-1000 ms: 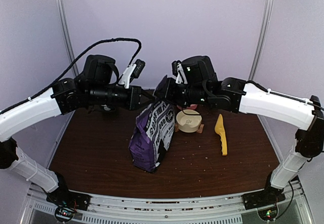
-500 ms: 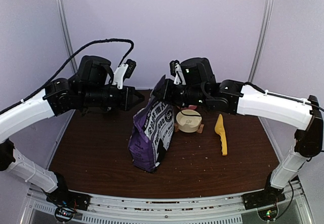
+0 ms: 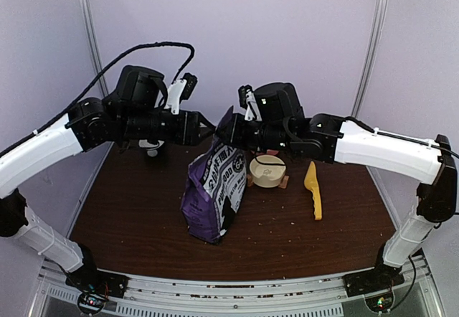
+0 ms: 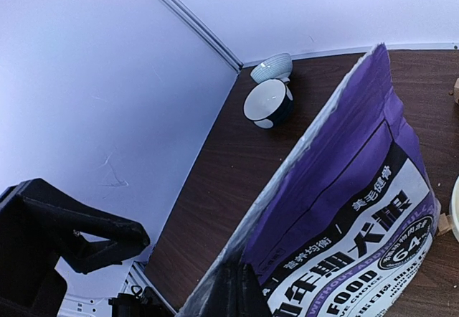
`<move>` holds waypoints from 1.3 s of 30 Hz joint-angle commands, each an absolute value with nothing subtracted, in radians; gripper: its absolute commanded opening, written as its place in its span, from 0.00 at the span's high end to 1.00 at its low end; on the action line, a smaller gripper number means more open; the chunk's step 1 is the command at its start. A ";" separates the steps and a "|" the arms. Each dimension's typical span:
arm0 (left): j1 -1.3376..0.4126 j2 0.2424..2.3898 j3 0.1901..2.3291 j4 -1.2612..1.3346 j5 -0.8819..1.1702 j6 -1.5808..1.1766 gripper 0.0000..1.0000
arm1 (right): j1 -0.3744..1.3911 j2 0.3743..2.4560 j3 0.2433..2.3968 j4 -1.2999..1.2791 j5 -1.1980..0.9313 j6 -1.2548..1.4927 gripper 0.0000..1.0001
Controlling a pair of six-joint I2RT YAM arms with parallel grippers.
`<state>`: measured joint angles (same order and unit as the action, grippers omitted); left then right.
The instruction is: Serve the pet food
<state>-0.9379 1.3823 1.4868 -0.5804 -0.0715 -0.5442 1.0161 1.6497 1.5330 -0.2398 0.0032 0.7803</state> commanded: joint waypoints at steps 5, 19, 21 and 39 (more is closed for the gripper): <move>-0.937 1.457 1.578 -0.632 -0.048 -0.537 0.32 | 1.033 1.672 1.543 -0.301 0.017 0.754 1.00; -0.937 1.478 1.596 -0.749 -0.068 -0.523 0.29 | 1.033 1.671 1.545 -0.302 0.025 0.754 1.00; -0.937 1.479 1.598 -0.767 -0.083 -0.522 0.33 | 1.032 1.669 1.545 -0.304 0.026 0.754 1.00; -0.937 1.470 1.589 -0.749 -0.090 -0.527 0.66 | 1.037 1.666 1.545 -0.309 0.030 0.743 1.00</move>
